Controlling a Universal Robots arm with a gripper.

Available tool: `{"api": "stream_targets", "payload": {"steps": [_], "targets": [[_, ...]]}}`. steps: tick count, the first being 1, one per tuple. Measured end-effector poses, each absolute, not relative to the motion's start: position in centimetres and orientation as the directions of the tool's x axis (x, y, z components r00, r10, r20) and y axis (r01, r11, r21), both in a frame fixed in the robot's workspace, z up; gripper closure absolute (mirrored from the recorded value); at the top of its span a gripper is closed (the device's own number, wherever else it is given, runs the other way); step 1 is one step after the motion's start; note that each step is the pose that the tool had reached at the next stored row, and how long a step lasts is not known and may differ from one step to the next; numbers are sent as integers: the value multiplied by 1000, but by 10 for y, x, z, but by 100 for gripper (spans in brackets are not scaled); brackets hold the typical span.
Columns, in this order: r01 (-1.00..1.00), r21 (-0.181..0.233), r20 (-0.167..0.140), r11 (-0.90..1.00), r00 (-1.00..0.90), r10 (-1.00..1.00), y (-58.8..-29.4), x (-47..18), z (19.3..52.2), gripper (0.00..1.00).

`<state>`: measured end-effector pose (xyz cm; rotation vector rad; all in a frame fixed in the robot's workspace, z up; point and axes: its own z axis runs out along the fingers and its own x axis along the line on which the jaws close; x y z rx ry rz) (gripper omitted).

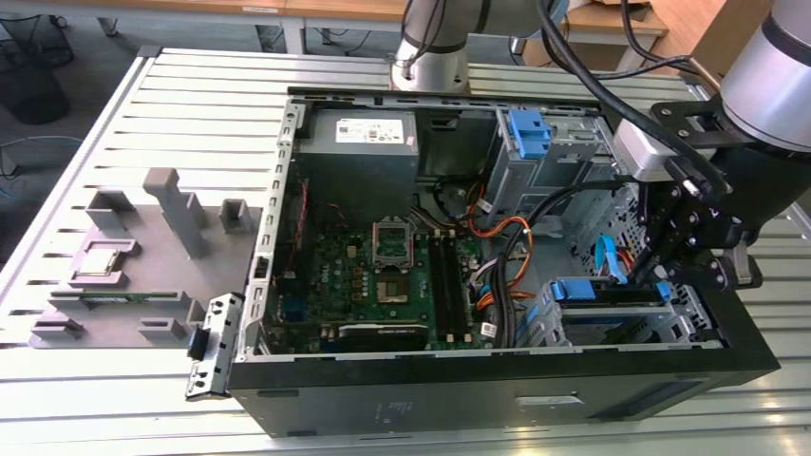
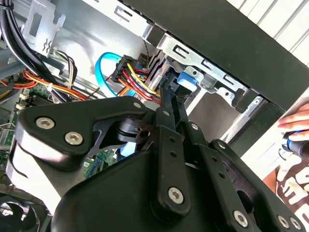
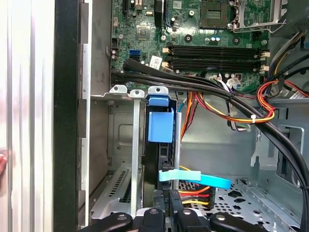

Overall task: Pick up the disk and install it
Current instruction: 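Insert the second disk wire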

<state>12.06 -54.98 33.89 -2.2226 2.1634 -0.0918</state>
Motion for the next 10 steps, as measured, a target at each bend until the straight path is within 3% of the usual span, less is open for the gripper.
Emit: {"api": "stream_targets", "payload": {"steps": [10], "targets": [[-997,-70,7,-27,26,-1000,-551,120,338,83]]}}
